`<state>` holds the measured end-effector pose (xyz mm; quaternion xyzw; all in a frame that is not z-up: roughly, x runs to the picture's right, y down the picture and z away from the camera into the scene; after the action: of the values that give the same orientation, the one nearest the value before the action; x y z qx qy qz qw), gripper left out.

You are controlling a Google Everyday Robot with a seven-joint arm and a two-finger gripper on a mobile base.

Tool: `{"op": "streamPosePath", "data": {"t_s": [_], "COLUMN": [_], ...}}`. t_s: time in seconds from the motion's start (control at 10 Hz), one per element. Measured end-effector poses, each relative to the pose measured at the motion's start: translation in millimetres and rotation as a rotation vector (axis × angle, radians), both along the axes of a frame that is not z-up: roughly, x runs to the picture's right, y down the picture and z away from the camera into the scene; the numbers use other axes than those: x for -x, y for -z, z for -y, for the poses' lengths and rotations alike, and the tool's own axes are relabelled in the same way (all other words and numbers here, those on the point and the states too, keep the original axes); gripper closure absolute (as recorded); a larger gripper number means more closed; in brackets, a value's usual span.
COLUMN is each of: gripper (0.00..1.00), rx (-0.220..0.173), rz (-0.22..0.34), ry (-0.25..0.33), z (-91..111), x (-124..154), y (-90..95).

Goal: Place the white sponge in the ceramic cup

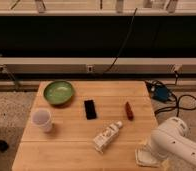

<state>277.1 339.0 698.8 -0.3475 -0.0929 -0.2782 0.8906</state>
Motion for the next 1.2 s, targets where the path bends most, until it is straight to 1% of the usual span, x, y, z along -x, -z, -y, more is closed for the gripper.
{"op": "streamPosePath", "data": {"t_s": [0.1,0.3,0.4,0.5,0.6,0.7,0.9,1.0,1.1,1.2], "gripper": [0.2,0.2,0.24,0.38,0.47,0.59,0.77,0.92,0.97,1.0], "rx": [0.01,0.02,0.039,0.058,0.061,0.06,0.062,0.063,0.062,0.06], "rz": [-0.005,-0.009,-0.012,-0.009,-0.006,-0.004,0.007,0.023,0.031,0.04], "ry": [-0.016,-0.03,-0.047,-0.064,-0.07,-0.073,-0.079,-0.086,-0.09,-0.093], "z": [-3.3,-8.3,-15.2,-19.2,-19.4,-18.8,-17.4,-16.2,-15.7,-14.8], "x": [-4.0,-7.7,-10.5,-11.2,-11.3,-11.3,-10.2,-9.3,-9.1,-9.0], "y": [-3.7,-8.0,-14.9,-17.9,-18.1,-16.5,-13.9,-11.6,-10.4,-9.1]}}
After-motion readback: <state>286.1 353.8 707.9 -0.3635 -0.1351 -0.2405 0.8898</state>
